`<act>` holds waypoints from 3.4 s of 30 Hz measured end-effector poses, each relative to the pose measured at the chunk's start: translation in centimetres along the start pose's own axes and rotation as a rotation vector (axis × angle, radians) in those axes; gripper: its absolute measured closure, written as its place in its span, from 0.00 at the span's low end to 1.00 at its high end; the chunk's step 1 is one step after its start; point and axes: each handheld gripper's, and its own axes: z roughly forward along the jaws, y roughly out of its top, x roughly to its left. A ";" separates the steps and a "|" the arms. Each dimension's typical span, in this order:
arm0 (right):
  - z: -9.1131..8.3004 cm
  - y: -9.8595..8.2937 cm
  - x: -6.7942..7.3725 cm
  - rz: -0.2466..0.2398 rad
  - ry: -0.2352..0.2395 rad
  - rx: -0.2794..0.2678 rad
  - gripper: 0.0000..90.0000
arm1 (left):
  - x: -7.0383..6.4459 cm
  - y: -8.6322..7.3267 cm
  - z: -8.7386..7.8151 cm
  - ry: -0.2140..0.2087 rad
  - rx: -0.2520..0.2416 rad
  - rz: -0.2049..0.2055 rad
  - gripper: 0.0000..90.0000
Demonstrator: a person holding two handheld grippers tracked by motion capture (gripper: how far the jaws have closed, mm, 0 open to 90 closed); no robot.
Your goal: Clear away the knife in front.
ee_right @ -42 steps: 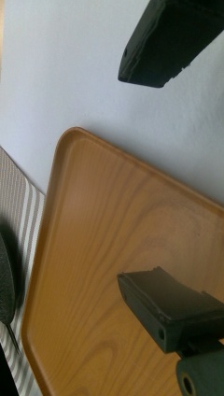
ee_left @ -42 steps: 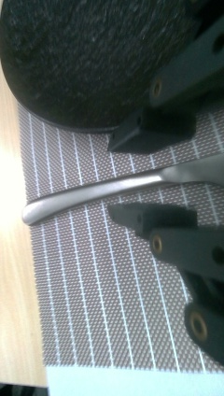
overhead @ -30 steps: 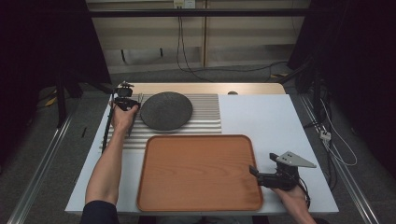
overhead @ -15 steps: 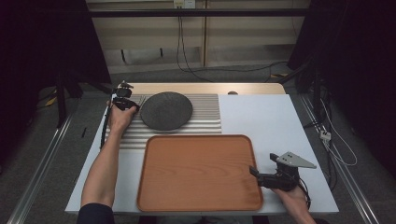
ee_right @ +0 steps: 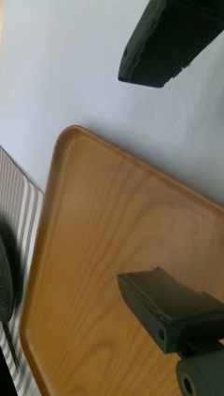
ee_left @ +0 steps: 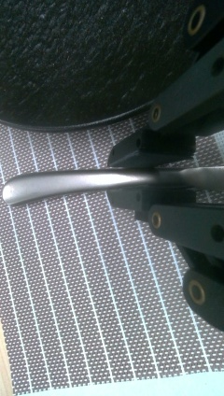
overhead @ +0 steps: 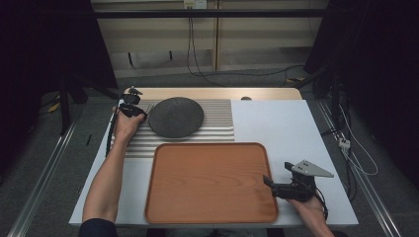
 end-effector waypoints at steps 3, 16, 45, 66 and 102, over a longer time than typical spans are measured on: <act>0.0 0.0 0.0 -0.001 0.001 0.001 0.04 | 0.0 -0.2 0.0 0.003 -0.005 0.000 0.87; -0.2 -0.1 0.0 0.006 0.003 -0.003 0.04 | -0.1 -0.2 0.0 0.011 -0.011 0.004 0.89; 0.1 0.0 0.1 0.006 -0.003 0.004 0.04 | 0.1 -1.4 -3.1 -0.037 -0.052 0.035 0.89; 0.0 0.0 0.2 0.000 -0.002 0.000 0.04 | -3.6 -2.0 -6.7 -0.112 -0.142 0.114 0.89; -0.2 0.0 0.3 -0.002 -0.003 -0.002 0.04 | -9.3 -5.5 -10.0 -0.184 -0.196 0.236 0.89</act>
